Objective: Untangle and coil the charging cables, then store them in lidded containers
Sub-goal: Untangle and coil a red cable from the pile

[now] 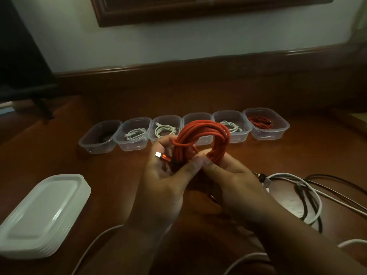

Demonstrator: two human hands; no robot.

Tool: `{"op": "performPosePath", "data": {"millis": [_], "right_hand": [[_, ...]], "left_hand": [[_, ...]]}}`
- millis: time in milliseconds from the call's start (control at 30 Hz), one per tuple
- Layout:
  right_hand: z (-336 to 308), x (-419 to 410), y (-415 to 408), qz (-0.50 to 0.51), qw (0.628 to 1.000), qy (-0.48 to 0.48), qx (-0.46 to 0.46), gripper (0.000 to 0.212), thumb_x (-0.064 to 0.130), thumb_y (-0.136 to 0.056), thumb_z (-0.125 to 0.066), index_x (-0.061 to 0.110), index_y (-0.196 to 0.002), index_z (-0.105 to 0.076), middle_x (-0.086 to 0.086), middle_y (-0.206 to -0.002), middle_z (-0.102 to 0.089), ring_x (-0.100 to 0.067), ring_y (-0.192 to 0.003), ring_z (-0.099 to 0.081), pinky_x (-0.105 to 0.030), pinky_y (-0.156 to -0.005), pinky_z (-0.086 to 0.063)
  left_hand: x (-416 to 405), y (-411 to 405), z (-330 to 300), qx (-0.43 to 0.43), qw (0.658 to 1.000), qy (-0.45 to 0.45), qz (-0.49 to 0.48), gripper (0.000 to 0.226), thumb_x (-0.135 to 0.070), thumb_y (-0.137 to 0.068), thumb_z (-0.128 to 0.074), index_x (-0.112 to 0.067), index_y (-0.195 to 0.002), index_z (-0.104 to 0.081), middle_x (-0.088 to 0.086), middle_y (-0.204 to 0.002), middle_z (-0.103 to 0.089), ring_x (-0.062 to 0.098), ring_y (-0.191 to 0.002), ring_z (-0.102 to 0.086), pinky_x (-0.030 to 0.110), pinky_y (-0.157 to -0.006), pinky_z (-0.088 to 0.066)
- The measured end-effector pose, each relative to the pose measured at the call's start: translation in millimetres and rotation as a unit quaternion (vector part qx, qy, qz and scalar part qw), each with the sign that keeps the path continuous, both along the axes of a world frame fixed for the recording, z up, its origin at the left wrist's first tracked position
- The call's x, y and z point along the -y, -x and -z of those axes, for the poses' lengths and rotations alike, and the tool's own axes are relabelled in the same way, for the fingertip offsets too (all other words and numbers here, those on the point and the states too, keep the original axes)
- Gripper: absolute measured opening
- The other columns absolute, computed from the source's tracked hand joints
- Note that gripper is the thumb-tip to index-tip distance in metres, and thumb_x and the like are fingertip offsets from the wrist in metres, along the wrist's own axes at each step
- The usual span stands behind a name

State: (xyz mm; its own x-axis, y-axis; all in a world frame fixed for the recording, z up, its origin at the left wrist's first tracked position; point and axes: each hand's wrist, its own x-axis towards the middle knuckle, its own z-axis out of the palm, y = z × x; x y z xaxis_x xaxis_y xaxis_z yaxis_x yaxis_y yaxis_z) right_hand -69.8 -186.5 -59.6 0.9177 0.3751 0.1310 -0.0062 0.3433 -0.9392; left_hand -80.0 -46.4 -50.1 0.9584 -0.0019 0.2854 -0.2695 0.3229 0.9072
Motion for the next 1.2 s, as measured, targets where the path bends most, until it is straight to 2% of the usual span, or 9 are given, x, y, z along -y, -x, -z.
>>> {"op": "performPosePath", "data": {"millis": [167,300,400,500,600,800,967,1133,1200], "right_hand": [[0.5,0.9,-1.2,0.006,0.999,0.053,-0.004,0.035,0.030,-0.097,-0.049,0.023,-0.132,-0.050,-0.005,-0.120,-0.070,-0.019,-0.109,-0.069,-0.038,-0.092,-0.056],[5.3,-3.1,-4.7,0.040,0.998,0.043,-0.016,0.034,0.029,-0.094,-0.051,0.017,-0.125,-0.055,-0.017,-0.113,-0.070,-0.033,-0.105,-0.069,-0.045,-0.093,-0.056],[7.2,-2.0,-5.4,0.060,0.998,0.022,-0.029,0.029,0.026,-0.089,-0.059,0.016,-0.115,-0.061,-0.012,-0.100,-0.072,-0.032,-0.095,-0.068,-0.046,-0.089,-0.054],[8.6,2.6,-7.8,0.062,0.998,-0.001,-0.032,0.012,0.017,-0.090,-0.067,0.021,-0.101,-0.070,-0.007,-0.092,-0.071,-0.026,-0.085,-0.062,-0.046,-0.084,-0.049],[9.6,3.0,-11.1,0.078,0.997,-0.002,-0.020,0.015,0.021,-0.083,-0.069,0.024,-0.097,-0.073,-0.010,-0.099,-0.073,-0.032,-0.095,-0.066,-0.049,-0.090,-0.051],[11.4,1.8,-13.5,0.084,0.996,0.014,0.012,0.016,0.025,-0.078,-0.065,0.036,-0.084,-0.075,-0.009,-0.093,-0.073,-0.030,-0.092,-0.066,-0.039,-0.078,-0.050],[9.1,2.8,-10.5,0.055,0.998,0.003,0.012,0.014,0.019,-0.085,-0.071,0.018,-0.098,-0.073,-0.012,-0.097,-0.073,-0.025,-0.079,-0.060,-0.033,-0.070,-0.050],[9.8,1.6,-11.2,0.151,0.978,0.091,0.109,0.012,0.011,-0.091,-0.066,0.020,-0.097,-0.070,-0.002,-0.089,-0.074,-0.013,-0.079,-0.069,-0.029,-0.071,-0.056],[12.3,2.7,-12.2,0.223,0.939,0.154,0.212,0.013,0.012,-0.091,-0.068,0.021,-0.100,-0.069,0.000,-0.092,-0.070,-0.014,-0.088,-0.068,-0.032,-0.079,-0.057]], "left_hand": [[4.0,1.8,0.8,0.009,1.000,-0.024,-0.018,0.045,-0.008,-0.072,-0.076,-0.006,-0.113,-0.058,0.009,-0.097,-0.074,0.024,-0.098,-0.072,0.035,-0.082,-0.058],[3.3,0.4,-1.6,-0.007,1.000,-0.001,0.013,0.044,-0.003,-0.074,-0.078,-0.011,-0.113,-0.058,0.006,-0.096,-0.075,0.019,-0.090,-0.073,0.023,-0.072,-0.057],[-4.5,-5.2,-5.3,-0.021,0.997,0.024,0.063,0.048,-0.002,-0.075,-0.065,-0.005,-0.121,-0.055,0.013,-0.102,-0.074,0.025,-0.096,-0.072,0.029,-0.076,-0.059],[-11.0,-8.7,-6.2,-0.028,0.995,0.018,0.092,0.057,-0.006,-0.077,-0.066,0.001,-0.132,-0.051,0.024,-0.117,-0.066,0.036,-0.113,-0.064,0.042,-0.098,-0.053],[-10.2,-8.2,-3.0,-0.030,0.995,-0.008,0.091,0.051,-0.011,-0.081,-0.063,-0.001,-0.130,-0.054,0.021,-0.119,-0.068,0.033,-0.118,-0.062,0.042,-0.104,-0.049],[-7.3,-6.3,-1.7,-0.039,0.993,0.035,0.102,0.035,-0.017,-0.081,-0.059,-0.010,-0.114,-0.067,0.002,-0.072,-0.058,0.017,-0.076,-0.054,0.037,-0.083,-0.048],[-5.7,-6.6,-0.8,-0.037,0.994,0.035,0.096,0.056,0.001,-0.074,-0.061,-0.002,-0.129,-0.052,0.013,-0.098,-0.067,0.027,-0.095,-0.067,0.036,-0.075,-0.058],[2.7,-10.6,4.2,-0.055,0.998,0.034,0.004,0.071,0.009,-0.065,-0.073,-0.012,-0.130,-0.054,0.010,-0.099,-0.071,0.024,-0.099,-0.070,0.035,-0.085,-0.058],[8.5,-9.9,5.6,-0.073,0.996,0.034,-0.036,0.065,-0.008,-0.065,-0.075,-0.009,-0.127,-0.055,0.009,-0.097,-0.070,0.022,-0.092,-0.071,0.028,-0.076,-0.058]]}}
